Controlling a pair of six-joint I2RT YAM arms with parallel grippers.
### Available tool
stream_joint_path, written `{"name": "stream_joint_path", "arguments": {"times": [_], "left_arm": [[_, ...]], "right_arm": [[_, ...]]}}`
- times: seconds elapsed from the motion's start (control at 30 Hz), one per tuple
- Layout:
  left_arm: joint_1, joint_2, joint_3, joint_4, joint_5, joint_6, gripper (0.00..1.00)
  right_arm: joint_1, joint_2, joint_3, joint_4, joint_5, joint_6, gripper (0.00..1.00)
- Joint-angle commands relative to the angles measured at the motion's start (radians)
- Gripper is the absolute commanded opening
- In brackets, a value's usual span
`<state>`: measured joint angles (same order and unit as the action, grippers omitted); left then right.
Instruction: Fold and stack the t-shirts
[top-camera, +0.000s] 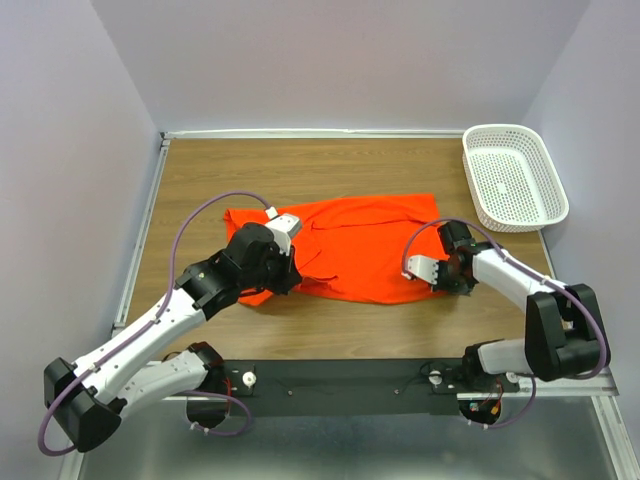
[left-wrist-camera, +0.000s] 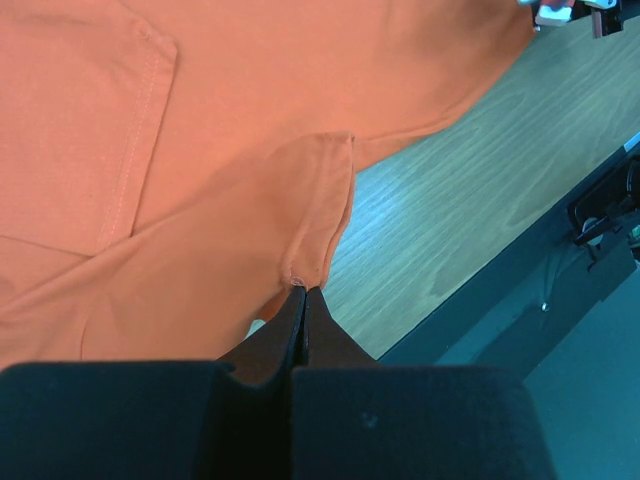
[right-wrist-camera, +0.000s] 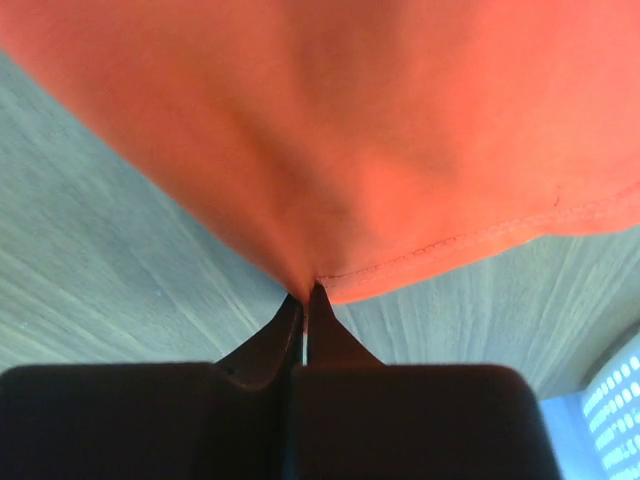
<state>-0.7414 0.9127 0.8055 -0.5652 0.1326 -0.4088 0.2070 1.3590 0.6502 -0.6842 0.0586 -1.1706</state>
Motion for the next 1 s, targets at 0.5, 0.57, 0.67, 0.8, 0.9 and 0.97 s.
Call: {"name": "stream_joint_path", "arguments": {"times": [0.5,0.57,0.67,0.8,0.9,0.97], "left_arm": [[0.002,-0.055,-0.005,-0.016,0.024,-0.001,0.0],[0.002,-0.066,0.0,-0.021,0.021,-0.002,0.0],[0.002,-0.08,0.011,-0.027,0.01,-0.008,0.0],[0.002,-0.087,0.027,-0.035,-0.014,-0.01,0.0],[0.005,-0.089,0.041,-0.039,-0.045,-0.013,0.0],[0.011,-0.089,0.046,-0.044,-0.062,-0.018,0.0]], "right_arm": [[-0.012,-0.09,0.104,-0.084,-0.138,0.032,0.01],[-0.012,-0.089,0.127,-0.092,-0.146,0.037,0.01],[-0.014,-0.087,0.149,-0.104,-0.148,0.045,0.01],[-0.012,-0.077,0.17,-0.112,-0.134,0.054,0.01],[-0.014,-0.064,0.178,-0.11,-0.122,0.061,0.01],[-0.014,-0.057,0.183,-0.11,-0.114,0.071,0.01]]}}
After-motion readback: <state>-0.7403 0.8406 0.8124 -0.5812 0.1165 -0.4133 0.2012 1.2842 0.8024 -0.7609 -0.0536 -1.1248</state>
